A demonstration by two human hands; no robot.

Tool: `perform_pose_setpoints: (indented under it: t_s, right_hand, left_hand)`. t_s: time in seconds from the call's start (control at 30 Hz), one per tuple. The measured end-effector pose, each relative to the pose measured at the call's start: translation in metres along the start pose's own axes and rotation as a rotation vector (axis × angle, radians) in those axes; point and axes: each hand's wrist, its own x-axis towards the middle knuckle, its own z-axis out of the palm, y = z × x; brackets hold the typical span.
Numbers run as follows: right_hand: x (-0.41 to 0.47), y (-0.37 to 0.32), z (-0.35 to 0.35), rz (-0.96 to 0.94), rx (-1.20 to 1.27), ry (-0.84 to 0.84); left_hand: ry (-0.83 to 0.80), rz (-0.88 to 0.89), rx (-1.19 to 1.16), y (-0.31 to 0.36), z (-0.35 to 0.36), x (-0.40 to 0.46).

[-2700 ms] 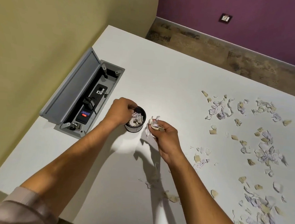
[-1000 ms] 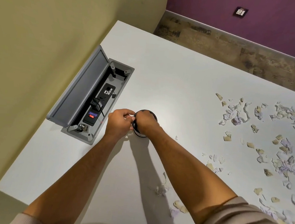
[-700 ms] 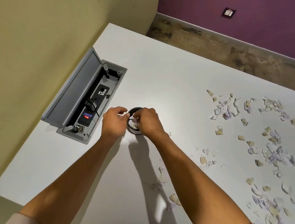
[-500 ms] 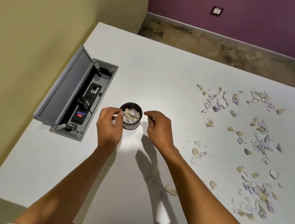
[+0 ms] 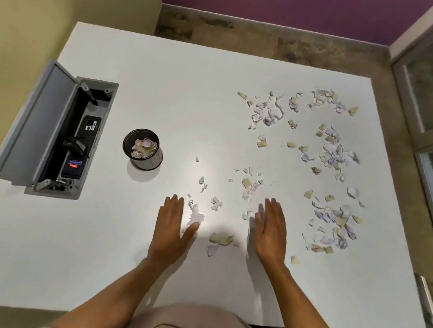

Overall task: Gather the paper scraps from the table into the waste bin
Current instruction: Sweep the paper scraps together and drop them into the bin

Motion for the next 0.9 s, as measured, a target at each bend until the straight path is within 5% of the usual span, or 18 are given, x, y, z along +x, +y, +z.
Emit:
perform_pose_setpoints:
  t_s: [0.3,0.43,0.73,0.9]
  right_hand:
    - [-0.054,0.099,-0.014,0.203,-0.213,0.113]
    - [-0.053,0.113,0.000,0.297,-0.262,0.031]
    - [-0.005,0.093,0.030,0.055,-0.321,0.009]
    - [0.011,0.101,0.006,-0.075,-0.175,0.054]
  left_hand:
    - [-0.098,-0.118,-0.011,0.038,0.044,-0.028]
    - [-0.082,-0.109,0.056,0.059,0.060,-0.026]
    - [-0.047,-0.025,0.280,0.113,0.102,-0.008]
    - [-0.038,0.078,0.139,0.130,0.105,0.019]
